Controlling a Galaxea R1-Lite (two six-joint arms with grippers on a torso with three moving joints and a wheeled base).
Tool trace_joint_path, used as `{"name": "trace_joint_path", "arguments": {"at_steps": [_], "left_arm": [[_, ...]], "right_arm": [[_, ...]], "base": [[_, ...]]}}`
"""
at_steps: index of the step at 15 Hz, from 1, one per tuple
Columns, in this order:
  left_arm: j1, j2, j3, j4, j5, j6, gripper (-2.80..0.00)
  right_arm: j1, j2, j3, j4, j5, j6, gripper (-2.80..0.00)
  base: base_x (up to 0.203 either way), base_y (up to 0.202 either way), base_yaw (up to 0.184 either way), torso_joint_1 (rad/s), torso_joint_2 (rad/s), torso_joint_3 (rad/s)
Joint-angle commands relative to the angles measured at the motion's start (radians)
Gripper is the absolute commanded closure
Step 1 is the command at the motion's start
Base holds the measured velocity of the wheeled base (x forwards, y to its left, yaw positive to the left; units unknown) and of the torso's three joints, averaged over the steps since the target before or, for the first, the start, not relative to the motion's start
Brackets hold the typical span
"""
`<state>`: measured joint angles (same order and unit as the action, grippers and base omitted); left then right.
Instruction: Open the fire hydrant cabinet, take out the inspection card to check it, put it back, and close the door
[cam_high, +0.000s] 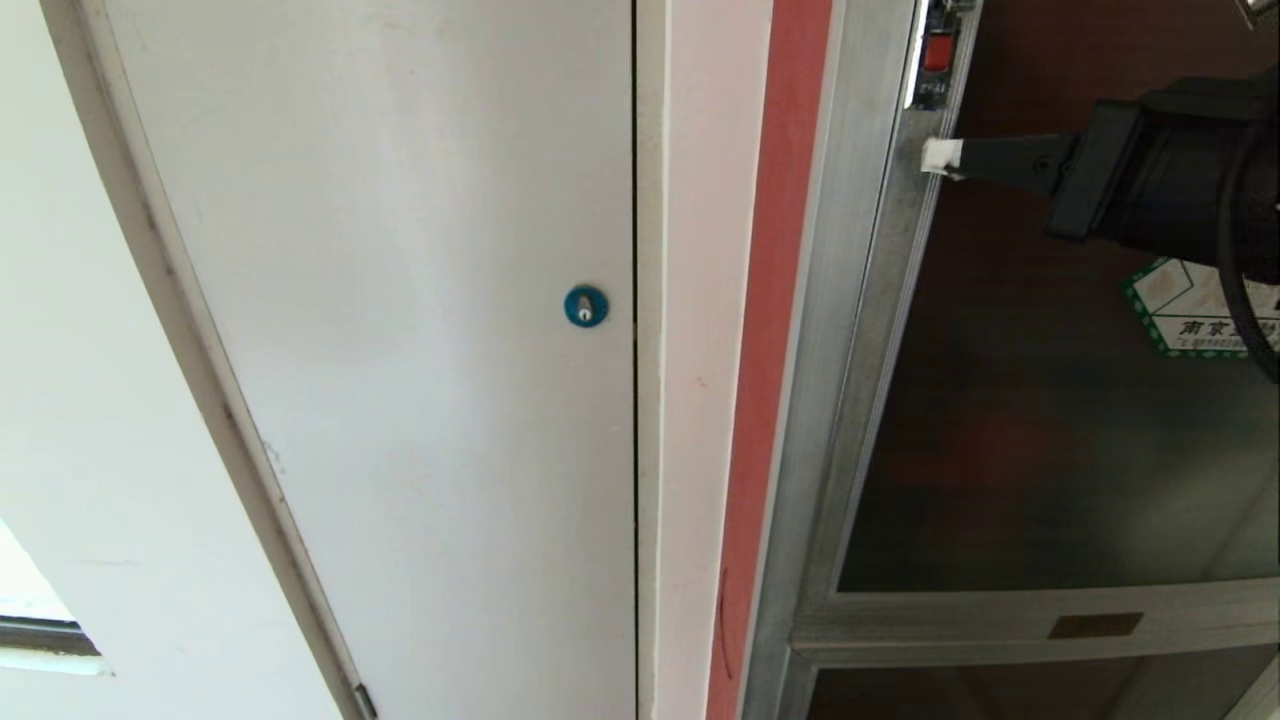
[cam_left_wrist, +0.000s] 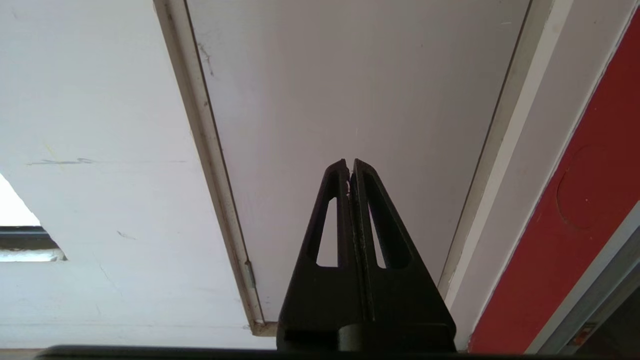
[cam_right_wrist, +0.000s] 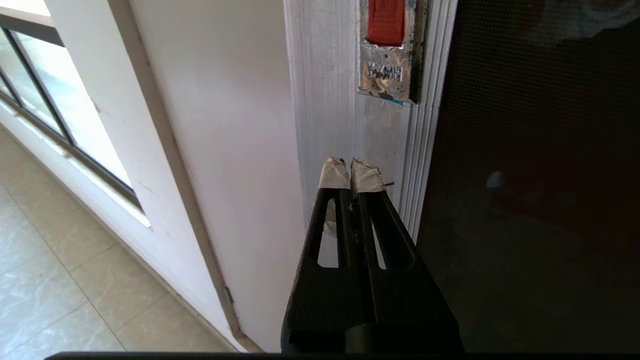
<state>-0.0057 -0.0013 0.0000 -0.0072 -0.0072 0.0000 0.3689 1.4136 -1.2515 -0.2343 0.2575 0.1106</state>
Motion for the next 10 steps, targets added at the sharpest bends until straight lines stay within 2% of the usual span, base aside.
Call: {"name": "trace_joint_path", "arguments": {"at_steps": [1,4,7,10], "left_arm": [[0.0,0.001,0.0,0.0,0.0,0.0,0.0],[0.0,0.001,0.0,0.0,0.0,0.0,0.0],[0.0,0.001,0.0,0.0,0.0,0.0,0.0],[0.0,0.001,0.0,0.0,0.0,0.0,0.0]], "right_arm": [[-0.001,0.041,-0.014,-0.002,-0.006,0.001,0.0],[-0.007,0.07,-0.029,-0.002,-0.03,0.001,0.0],[-0.012,0.088,-0.043,-0.003,-0.087,-0.001,0.0],[-0.015,0.088,-0.047,-0.002,-0.094,-0.002,0.0]], "base": [[0.0,0.0,0.0,0.0,0.0,0.0],[0.0,0.0,0.0,0.0,0.0,0.0],[0.0,0.0,0.0,0.0,0.0,0.0],[0.0,0.0,0.0,0.0,0.0,0.0]]}}
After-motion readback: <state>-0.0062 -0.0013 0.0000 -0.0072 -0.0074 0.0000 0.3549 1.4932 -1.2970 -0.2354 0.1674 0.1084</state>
